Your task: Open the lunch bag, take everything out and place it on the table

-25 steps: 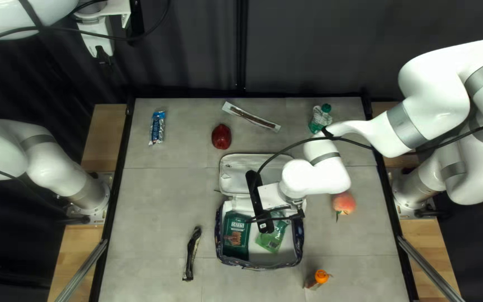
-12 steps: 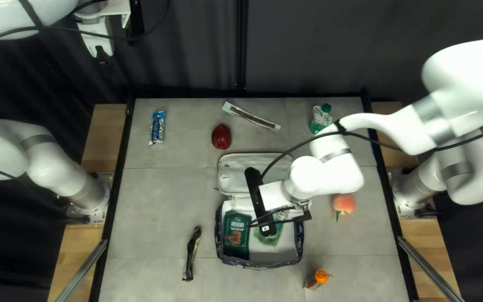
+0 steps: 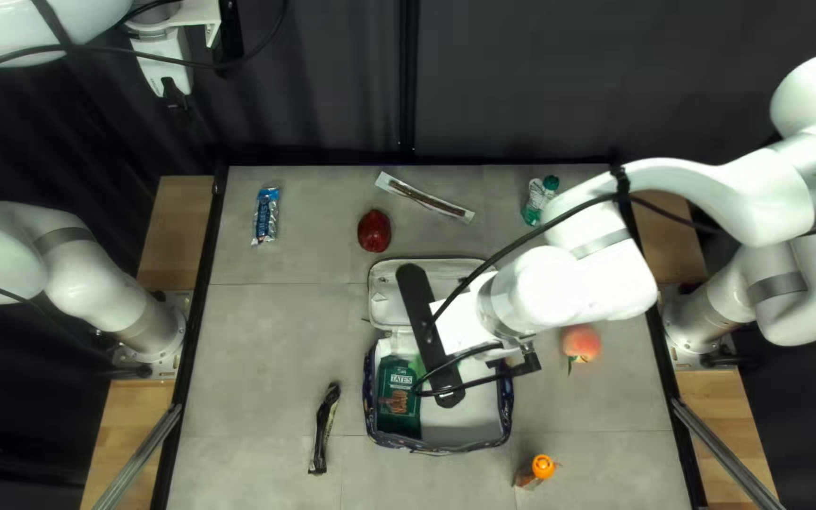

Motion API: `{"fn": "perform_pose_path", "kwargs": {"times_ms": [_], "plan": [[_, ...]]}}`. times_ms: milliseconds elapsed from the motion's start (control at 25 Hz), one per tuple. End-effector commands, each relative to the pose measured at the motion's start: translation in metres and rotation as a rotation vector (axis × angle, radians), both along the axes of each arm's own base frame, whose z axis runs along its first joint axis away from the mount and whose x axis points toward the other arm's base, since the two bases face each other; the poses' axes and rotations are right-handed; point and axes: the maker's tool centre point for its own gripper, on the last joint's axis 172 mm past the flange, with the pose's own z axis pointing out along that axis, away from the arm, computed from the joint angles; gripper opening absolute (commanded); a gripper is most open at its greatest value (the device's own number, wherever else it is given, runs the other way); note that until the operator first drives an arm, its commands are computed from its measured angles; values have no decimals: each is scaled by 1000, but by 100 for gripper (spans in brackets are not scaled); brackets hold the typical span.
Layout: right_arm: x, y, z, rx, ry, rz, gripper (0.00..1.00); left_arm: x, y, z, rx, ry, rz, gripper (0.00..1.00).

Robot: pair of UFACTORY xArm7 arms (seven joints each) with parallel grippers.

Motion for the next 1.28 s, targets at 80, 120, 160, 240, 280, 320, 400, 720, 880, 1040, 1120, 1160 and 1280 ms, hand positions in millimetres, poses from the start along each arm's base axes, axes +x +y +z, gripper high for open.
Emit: {"fn": "perform_pose_path", "kwargs": {"times_ms": [80,120,160,240,280,320,400,720,880,1040,1120,1160,1280], "plan": [[26,-24,-6,-44,0,32,0,0,0,0,0,0,0,100],[27,-35,-6,-53,6,34,0,0,0,0,0,0,0,100],[25,-41,-6,-58,9,33,0,0,0,0,0,0,0,100],[19,-58,-2,-65,20,25,0,0,0,0,0,0,0,100],[17,-62,-1,-68,25,22,0,0,0,0,0,0,0,100],[9,-74,2,-70,34,15,0,0,0,0,0,0,0,100],[-8,-93,4,-72,49,-2,0,0,0,0,0,0,0,100],[-79,-176,3,-66,104,-82,0,0,0,0,0,0,0,100],[-110,-214,-10,-68,154,-119,0,0,0,0,0,0,0,100],[-135,-239,-24,-64,201,-154,0,0,0,0,0,0,0,100],[-141,-247,-31,-67,217,-163,0,0,0,0,0,0,0,100],[-142,-250,-33,-68,222,-164,0,0,0,0,0,0,0,100],[-141,-257,-38,-73,232,-165,0,0,0,0,0,0,0,100]]}}
